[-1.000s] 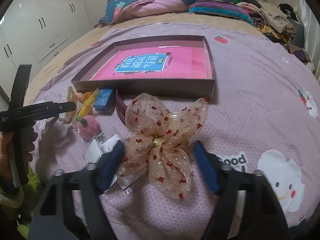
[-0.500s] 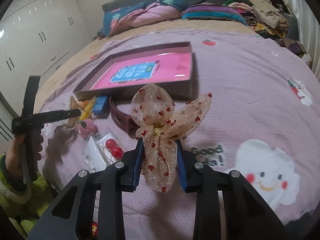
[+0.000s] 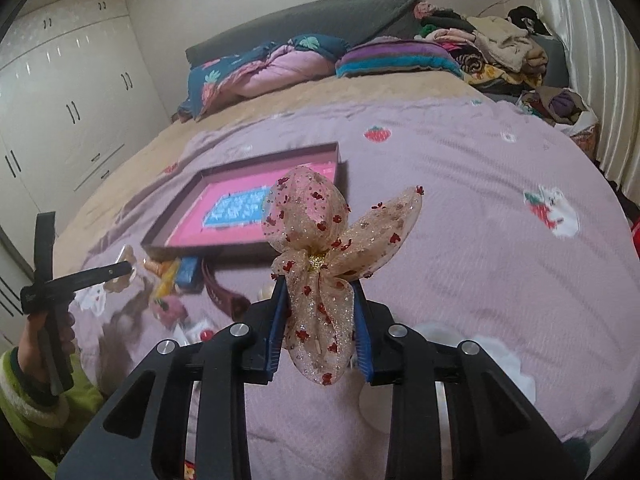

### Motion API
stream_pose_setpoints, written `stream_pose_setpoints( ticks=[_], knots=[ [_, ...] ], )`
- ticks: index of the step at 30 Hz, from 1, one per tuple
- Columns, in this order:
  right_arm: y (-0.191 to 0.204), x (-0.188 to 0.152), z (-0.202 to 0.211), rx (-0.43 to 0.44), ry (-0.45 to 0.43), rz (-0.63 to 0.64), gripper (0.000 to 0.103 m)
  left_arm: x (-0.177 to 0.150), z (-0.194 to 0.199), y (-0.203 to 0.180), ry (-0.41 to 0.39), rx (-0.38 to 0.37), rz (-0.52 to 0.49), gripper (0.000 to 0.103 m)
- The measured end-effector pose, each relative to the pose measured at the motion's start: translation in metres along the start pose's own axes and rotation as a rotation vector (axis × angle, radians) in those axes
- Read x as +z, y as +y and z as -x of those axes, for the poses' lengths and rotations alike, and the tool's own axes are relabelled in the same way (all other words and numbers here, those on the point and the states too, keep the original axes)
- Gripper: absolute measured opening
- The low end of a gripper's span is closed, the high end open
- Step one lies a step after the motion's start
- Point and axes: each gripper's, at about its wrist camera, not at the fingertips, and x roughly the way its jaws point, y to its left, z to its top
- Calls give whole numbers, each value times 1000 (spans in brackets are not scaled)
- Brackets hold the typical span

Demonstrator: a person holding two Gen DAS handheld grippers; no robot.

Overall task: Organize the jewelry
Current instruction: 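Place the white claw clip in the tray with the left tool while the right tool places the bow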

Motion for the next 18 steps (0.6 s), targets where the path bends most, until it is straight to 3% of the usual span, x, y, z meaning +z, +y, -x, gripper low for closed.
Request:
stream_pose_setpoints(
  ticks=[7,18],
  knots=[
    [17,37,-18,45,-13,40,29,31,10,-1,-58,8,-3,19],
    [55,77,-64,138,2,84,29,72,-4,-20,-82,-9,-11,19]
  ],
)
